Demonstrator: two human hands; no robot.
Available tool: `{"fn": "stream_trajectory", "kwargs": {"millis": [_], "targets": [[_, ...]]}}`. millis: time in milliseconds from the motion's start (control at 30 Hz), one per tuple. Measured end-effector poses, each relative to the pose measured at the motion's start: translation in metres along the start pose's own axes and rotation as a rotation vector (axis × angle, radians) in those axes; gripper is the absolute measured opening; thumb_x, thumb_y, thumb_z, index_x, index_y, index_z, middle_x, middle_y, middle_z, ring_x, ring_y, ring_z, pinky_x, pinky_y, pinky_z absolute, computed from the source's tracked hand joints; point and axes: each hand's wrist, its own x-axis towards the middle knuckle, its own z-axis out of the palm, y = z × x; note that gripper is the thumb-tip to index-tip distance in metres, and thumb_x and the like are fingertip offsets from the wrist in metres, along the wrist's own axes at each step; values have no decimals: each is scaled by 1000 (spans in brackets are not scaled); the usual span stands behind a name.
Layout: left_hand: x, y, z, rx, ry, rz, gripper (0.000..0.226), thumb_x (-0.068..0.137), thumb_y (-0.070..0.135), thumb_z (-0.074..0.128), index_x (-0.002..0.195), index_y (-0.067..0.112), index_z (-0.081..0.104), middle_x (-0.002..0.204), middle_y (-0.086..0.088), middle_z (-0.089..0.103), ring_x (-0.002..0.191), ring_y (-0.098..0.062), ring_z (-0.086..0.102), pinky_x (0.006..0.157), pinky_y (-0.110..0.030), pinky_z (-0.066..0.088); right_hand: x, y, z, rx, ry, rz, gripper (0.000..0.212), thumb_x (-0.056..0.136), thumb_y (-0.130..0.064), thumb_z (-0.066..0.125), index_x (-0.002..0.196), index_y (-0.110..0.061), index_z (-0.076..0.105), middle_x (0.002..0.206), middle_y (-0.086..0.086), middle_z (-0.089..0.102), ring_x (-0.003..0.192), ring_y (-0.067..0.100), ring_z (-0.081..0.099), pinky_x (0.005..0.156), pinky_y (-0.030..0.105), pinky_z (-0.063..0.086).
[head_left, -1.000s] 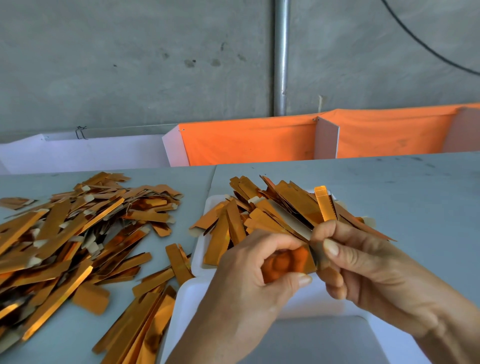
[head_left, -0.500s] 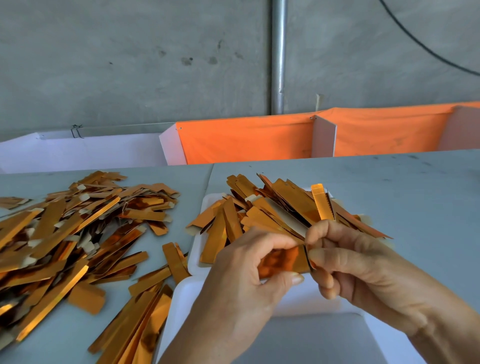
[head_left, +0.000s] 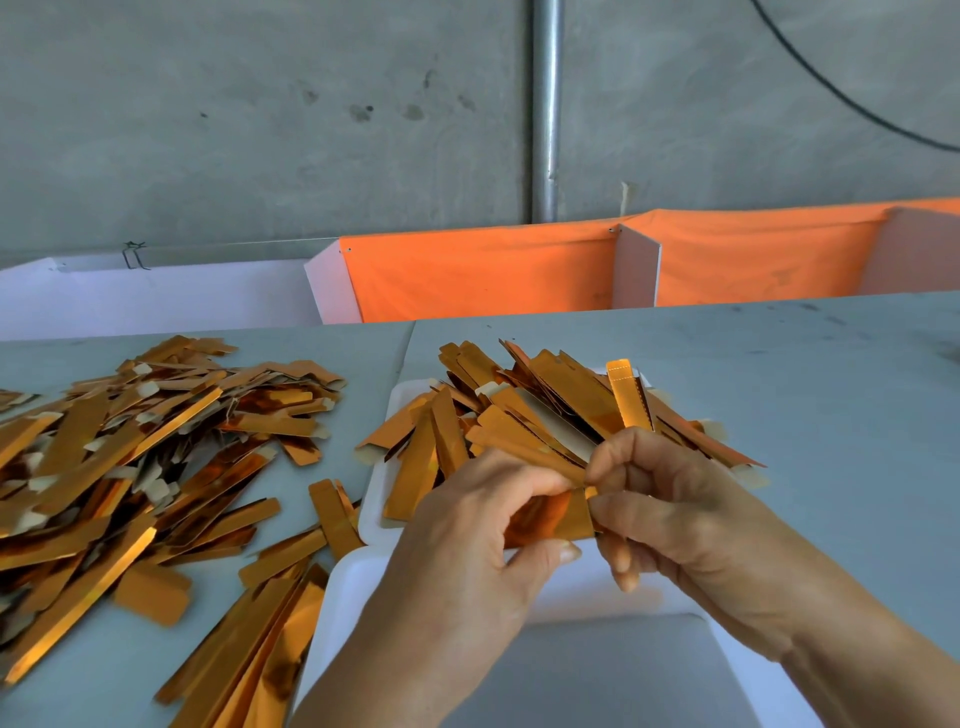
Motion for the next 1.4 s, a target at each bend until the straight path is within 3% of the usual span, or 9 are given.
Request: {"fn": "stream_trajectory", "kwargs": {"millis": [167,333,467,733,867,1033,1233,1300,1400], "targets": [[1,0,1,78,22,13,27,80,21,71,105,32,67,104,22,56,101,0,52,81,-17,43,0,1,0,-61,-2,-70,8,71,-12,63,75,-19,64,60,7,57,48,18,56,51,21,48],[0,-2,0,-5,24,6,36,79,23,74,113,34,68,106,24,59,104,4,53,83,-10,42,1,0,-9,152,-95,-26,5,73,-14,68,78,-14,68,61,9,54,46,18,53,46,24,47],[0,-3,-1,-132,13,-11,38,77,23,74,112,35,65,106,27,60,103,9,55,83,-3,40,3,3,-13,285,-162,2,36,57,-27,89,82,-12,69,59,5,49,41,13,46,43,21,42],[1,-6,2,-193,10,-37,37,76,31,70,113,30,67,105,24,63,103,5,58,86,-11,46,4,6,-8,252,-123,-7,40,56,-35,90,79,-12,67,59,5,53,45,15,51,46,22,46],[1,-5,2,-228,16,-32,35,72,41,65,108,37,67,103,24,63,100,5,59,84,-10,46,3,5,-10,261,-150,87,37,57,-38,89,73,-14,66,60,7,57,50,15,58,48,23,50],[0,-10,2,-165,-17,-71,27,77,28,75,102,37,70,99,24,63,96,2,60,81,-13,47,3,5,-11,246,-158,246,37,53,-33,92,68,-11,67,67,12,64,59,15,64,51,24,54],[-1,-11,12,102,-275,-183,30,75,43,71,101,29,67,91,13,59,85,-2,53,75,-27,46,3,5,-19,-267,-204,418,15,83,-9,70,89,-6,57,83,14,74,77,24,72,66,27,57],[-2,-13,16,113,-355,-227,45,75,51,69,115,31,61,106,17,60,91,2,51,75,-16,42,4,9,-20,-450,-296,491,15,85,-9,67,96,-6,56,83,11,74,79,22,72,70,27,57],[-3,-18,16,129,-284,-257,56,83,51,61,135,35,47,122,21,56,100,7,43,73,-3,30,4,21,-15,-734,-393,550,11,86,-10,62,94,-17,56,82,1,72,75,14,70,72,23,57]]}}
